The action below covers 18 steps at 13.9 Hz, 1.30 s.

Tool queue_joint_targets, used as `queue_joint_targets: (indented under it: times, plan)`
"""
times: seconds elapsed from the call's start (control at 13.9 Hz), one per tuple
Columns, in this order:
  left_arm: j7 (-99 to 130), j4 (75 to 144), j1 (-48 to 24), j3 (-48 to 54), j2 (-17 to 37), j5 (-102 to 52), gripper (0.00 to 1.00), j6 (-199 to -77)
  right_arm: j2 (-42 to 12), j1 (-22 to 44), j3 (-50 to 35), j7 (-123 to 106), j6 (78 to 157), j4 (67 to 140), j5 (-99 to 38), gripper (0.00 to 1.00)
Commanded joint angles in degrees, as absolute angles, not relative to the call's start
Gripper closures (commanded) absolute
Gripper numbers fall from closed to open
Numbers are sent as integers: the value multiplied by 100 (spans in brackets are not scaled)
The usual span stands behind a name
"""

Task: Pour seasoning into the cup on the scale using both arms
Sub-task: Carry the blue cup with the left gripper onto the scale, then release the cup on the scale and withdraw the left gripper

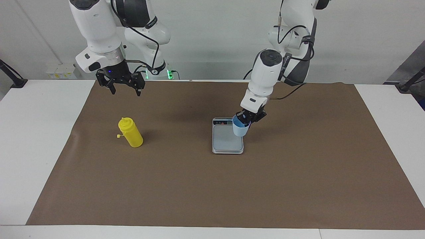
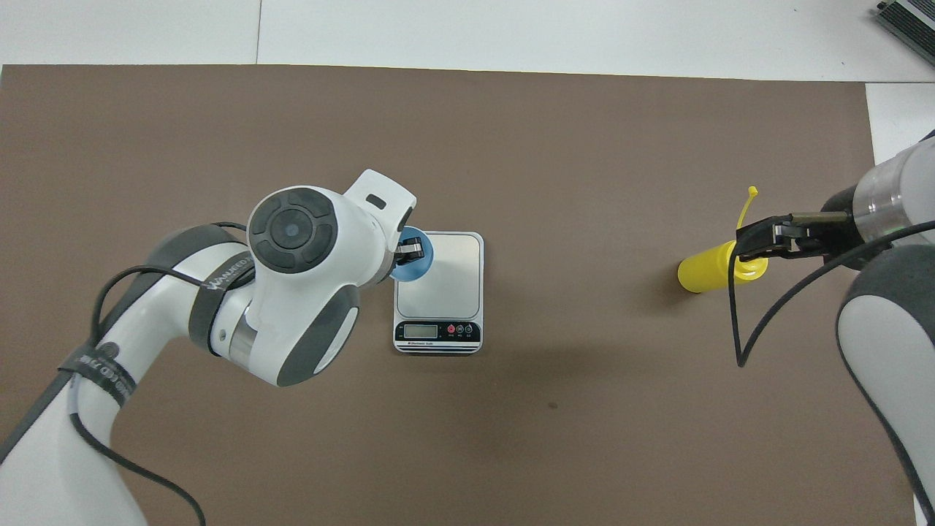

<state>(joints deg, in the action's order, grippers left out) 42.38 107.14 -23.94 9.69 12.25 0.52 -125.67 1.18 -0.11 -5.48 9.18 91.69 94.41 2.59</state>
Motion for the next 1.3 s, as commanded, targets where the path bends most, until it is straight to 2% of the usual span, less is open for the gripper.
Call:
queue_joint_targets:
  times: [0.0,0.58,1.15,1.23]
  plan:
    - [4578,10556,-2680,870,1599,289,100,-12796,176,-79,-562,782,9237,9527,141,0]
    - [4702,10108,-2672,870,2091,395,100,-12911,176,-79,-562,782,9237,9527,141,0]
    - [4702,10178,-2672,879,2092,519,100,-13008,176,-227,-545,782,9228,9527,141,0]
    - [4702,10195,-2672,879,2092,519,92,-13017,176,-272,-545,782,9194,9527,141,0]
